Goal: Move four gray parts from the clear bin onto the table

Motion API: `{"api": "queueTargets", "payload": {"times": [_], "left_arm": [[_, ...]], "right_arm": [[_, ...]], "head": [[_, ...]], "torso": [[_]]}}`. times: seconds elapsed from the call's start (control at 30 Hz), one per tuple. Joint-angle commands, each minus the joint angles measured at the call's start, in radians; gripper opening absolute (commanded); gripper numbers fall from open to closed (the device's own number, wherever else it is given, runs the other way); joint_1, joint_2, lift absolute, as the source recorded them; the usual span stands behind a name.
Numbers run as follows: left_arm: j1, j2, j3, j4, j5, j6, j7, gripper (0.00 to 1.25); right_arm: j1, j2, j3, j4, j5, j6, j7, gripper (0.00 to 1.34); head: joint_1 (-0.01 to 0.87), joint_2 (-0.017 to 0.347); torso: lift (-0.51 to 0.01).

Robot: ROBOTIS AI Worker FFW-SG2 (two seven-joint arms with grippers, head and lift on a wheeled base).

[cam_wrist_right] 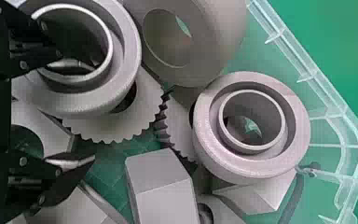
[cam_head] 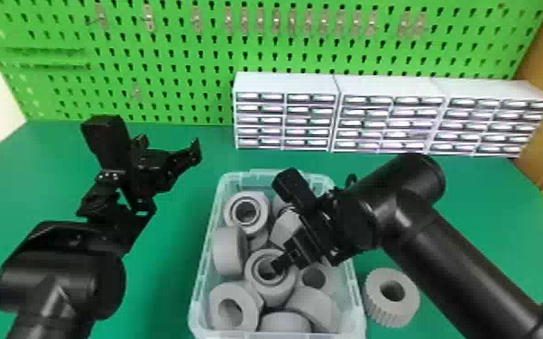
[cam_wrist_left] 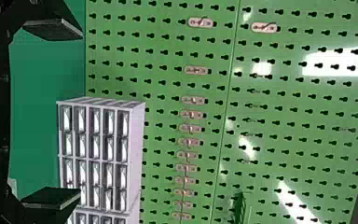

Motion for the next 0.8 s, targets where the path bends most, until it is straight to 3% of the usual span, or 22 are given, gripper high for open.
{"api": "queueTargets", "payload": {"times": [0.0,0.17,0.77], "left_arm": [[0.0,0.0,0.003,0.0,0.0,0.0,-0.003,1.15],[0.002,0.0,0.003,0.0,0.0,0.0,-0.004,1.15],[0.002,0.0,0.003,0.0,0.0,0.0,-0.006,1.15]], "right_arm": [[0.002,-0.001,0.013,-0.009,0.02,-0.02,0.0,0.53],[0.013,0.004,0.018,-0.049,0.087,-0.02,0.0,0.18],[0.02,0.008,-0.004,-0.072,0.11,-0.035,0.0,0.18]], "head": [[0.678,0.034],[0.678,0.034],[0.678,0.034]], "torso": [[-0.05],[-0.05],[-0.05]]}}
